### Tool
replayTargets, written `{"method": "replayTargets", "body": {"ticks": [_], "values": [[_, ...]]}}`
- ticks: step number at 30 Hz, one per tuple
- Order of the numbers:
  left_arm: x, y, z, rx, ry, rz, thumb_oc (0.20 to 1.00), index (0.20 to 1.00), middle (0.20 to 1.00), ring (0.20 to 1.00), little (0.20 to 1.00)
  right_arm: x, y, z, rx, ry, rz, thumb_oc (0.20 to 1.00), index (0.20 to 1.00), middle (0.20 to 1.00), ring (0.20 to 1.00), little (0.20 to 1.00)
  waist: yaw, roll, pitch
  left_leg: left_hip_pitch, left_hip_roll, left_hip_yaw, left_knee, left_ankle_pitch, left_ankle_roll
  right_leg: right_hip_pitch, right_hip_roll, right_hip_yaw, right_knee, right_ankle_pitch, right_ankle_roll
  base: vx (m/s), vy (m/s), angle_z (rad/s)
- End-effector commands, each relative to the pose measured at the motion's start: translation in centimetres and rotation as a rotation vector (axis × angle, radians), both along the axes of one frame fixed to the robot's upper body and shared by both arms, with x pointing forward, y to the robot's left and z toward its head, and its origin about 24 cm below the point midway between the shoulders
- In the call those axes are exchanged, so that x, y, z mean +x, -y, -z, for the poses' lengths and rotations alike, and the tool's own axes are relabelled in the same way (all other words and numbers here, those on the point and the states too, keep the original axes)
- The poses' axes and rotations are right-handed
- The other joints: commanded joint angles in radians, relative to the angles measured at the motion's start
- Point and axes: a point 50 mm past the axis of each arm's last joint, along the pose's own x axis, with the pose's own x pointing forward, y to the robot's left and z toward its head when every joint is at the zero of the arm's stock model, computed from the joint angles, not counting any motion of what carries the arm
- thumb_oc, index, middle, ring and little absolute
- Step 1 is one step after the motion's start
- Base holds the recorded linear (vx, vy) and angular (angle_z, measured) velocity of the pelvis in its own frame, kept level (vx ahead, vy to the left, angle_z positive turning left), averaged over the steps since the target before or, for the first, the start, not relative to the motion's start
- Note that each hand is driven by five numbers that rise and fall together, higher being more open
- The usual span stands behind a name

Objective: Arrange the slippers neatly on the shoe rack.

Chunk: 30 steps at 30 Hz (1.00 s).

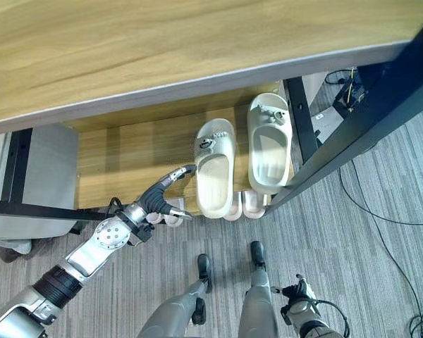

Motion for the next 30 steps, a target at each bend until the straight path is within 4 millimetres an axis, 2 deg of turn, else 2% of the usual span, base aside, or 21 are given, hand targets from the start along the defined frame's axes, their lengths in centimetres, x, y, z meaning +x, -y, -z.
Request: {"method": "replayTargets", "body": {"ticks": [1, 5, 10, 16, 22, 28, 30], "values": [[0.5, 0.1, -1.6, -0.100, 0.055, -0.010, 1.000, 1.000, 1.000, 1.000, 1.000, 0.7, 1.2, -0.8, -0.033, 0.037, 0.026, 1.000, 1.000, 1.000, 1.000, 1.000, -0.009, 0.027, -0.034, -0.133, -0.024, -0.028, 0.134, -0.071, -0.007, -0.126, -0.008, -0.068, 0.187, -0.105, 0.037, 0.00, 0.000, 0.00], [0.8, 1.1, -2.4, -0.121, 0.086, 0.011, 1.000, 1.000, 1.000, 1.000, 1.000, 0.8, 1.1, -0.8, -0.033, 0.036, 0.023, 1.000, 1.000, 1.000, 1.000, 1.000, -0.010, 0.025, -0.036, -0.137, -0.022, -0.030, 0.136, -0.071, -0.007, -0.131, -0.006, -0.071, 0.189, -0.107, 0.037, 0.00, 0.000, 0.00], [1.1, 1.4, -2.2, -0.129, 0.081, -0.007, 1.000, 1.000, 1.000, 1.000, 1.000, 0.7, 1.1, -0.8, -0.031, 0.037, 0.031, 1.000, 1.000, 1.000, 1.000, 1.000, -0.012, 0.021, -0.035, -0.144, -0.021, -0.031, 0.140, -0.071, -0.006, -0.135, -0.006, -0.070, 0.190, -0.107, 0.036, 0.00, 0.000, 0.00], [1.4, 0.9, -1.7, -0.118, 0.081, -0.060, 1.000, 1.000, 1.000, 1.000, 1.000, 0.8, 0.9, -0.7, -0.026, 0.037, 0.032, 1.000, 1.000, 1.000, 1.000, 1.000, -0.012, 0.014, -0.038, -0.149, -0.020, -0.034, 0.144, -0.072, -0.006, -0.136, -0.006, -0.073, 0.190, -0.107, 0.035, 0.00, 0.000, 0.00], [2.0, -1.0, -1.3, -0.099, 0.110, -0.202, 1.000, 1.000, 1.000, 1.000, 1.000, 0.8, 0.6, -0.6, -0.020, 0.047, 0.036, 1.000, 1.000, 1.000, 1.000, 1.000, -0.008, 0.006, -0.045, -0.148, -0.019, -0.039, 0.145, -0.072, -0.006, -0.133, -0.005, -0.078, 0.193, -0.110, 0.034, 0.00, 0.000, 0.00], [2.1, -3.3, -2.2, -0.135, 0.168, -0.324, 1.000, 1.000, 1.000, 1.000, 1.000, 1.1, 0.3, -0.7, -0.008, 0.060, 0.049, 1.000, 1.000, 1.000, 1.000, 1.000, -0.002, -0.006, -0.052, -0.141, -0.018, -0.048, 0.147, -0.072, -0.007, -0.118, -0.004, -0.084, 0.196, -0.113, 0.032, 0.00, -0.004, 0.03], [1.5, -5.0, -2.8, -0.185, 0.199, -0.380, 1.000, 1.000, 1.000, 1.000, 1.000, 1.2, 0.1, -0.6, -0.001, 0.062, 0.053, 1.000, 1.000, 1.000, 1.000, 1.000, 0.003, -0.012, -0.057, -0.132, -0.016, -0.052, 0.148, -0.074, -0.008, -0.104, -0.004, -0.087, 0.197, -0.119, 0.032, 0.03, -0.008, 0.08]]}}
